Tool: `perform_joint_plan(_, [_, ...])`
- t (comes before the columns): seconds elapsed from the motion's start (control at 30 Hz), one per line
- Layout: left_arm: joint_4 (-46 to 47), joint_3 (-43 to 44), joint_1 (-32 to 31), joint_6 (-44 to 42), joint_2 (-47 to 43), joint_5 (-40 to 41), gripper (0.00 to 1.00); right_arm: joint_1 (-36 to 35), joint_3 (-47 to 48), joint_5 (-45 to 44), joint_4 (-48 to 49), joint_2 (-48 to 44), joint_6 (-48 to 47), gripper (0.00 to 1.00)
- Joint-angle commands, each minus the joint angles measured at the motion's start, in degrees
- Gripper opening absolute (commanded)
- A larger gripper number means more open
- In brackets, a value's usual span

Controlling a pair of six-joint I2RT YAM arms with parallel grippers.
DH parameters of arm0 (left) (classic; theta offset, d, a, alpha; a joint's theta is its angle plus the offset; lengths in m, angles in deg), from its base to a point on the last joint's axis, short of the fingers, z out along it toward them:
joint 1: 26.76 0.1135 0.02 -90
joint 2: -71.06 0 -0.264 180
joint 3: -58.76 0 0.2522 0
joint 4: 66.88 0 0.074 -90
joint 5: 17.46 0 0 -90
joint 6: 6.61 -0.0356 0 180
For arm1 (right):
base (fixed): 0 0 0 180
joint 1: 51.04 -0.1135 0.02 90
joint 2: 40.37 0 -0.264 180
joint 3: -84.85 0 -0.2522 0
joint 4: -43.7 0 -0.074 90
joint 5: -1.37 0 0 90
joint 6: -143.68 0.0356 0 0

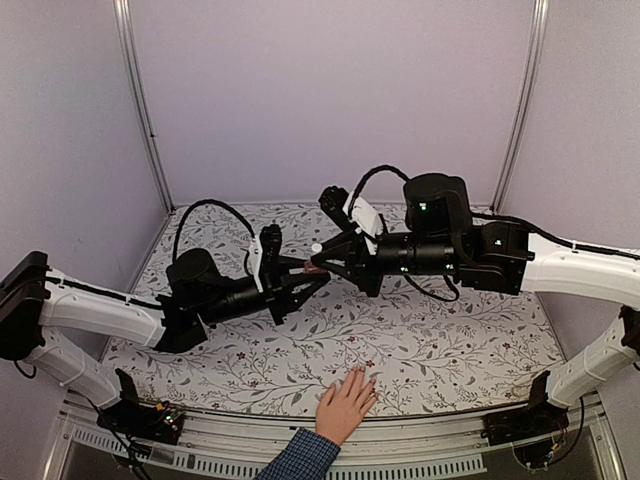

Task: Paint the nails
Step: Screw the nail polish bottle.

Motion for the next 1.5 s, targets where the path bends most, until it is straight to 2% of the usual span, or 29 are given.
perform_joint_plan(0.0, [7.4,2.2,-0.6,-1.0,0.1,12.5,0.0,-1.9,-0.7,0.9,-4.7,4.5,5.8,0.01])
perform_joint_plan(0.23, [5.8,2.5,-0.8,-1.1,0.6,12.9,0.0,-1.3,-0.4,-1.5,-4.4,4.7,8.2,0.05])
perform_joint_plan(0.33, [4.1,2.8,-0.8,-1.4,0.2,11.3,0.0,-1.2,-0.8,-1.4,-3.7,3.8,8.4,0.2])
perform_joint_plan(0.47, [2.1,3.0,-0.8,-1.5,0.1,8.9,0.0,-1.1,-1.2,-1.9,-3.2,2.0,8.2,0.33])
perform_joint_plan(0.6, [1.7,2.4,-0.7,-1.2,-0.3,6.3,0.0,-1.0,-2.2,-1.5,-2.6,0.0,8.1,0.5])
perform_joint_plan(0.8, [-0.7,2.8,0.4,0.1,-1.8,-5.3,0.0,-1.0,-5.1,1.5,-1.7,-4.5,6.6,0.66])
perform_joint_plan(0.9, [-1.8,3.1,1.1,0.4,-2.3,-12.9,0.0,-1.0,-7.1,6.2,-1.1,-6.7,4.6,0.72])
perform_joint_plan(1.03, [-2.3,3.9,2.2,1.1,-2.2,-27.0,0.0,-1.0,-9.1,12.7,-0.8,-11.0,1.3,0.74])
perform_joint_plan(1.17, [-3.7,5.6,2.3,1.7,-1.0,-37.6,0.0,-1.1,-8.7,17.0,-2.6,-13.3,-2.7,0.71])
perform_joint_plan(1.3, [-3.3,7.1,2.1,3.7,0.8,-44.8,0.0,-1.2,-7.8,21.2,-4.1,-14.3,-7.0,0.69])
perform_joint_plan(1.47, [-2.7,9.6,1.3,6.4,4.1,-52.1,0.0,-2.8,-5.4,22.2,-6.7,-13.6,-10.5,0.66])
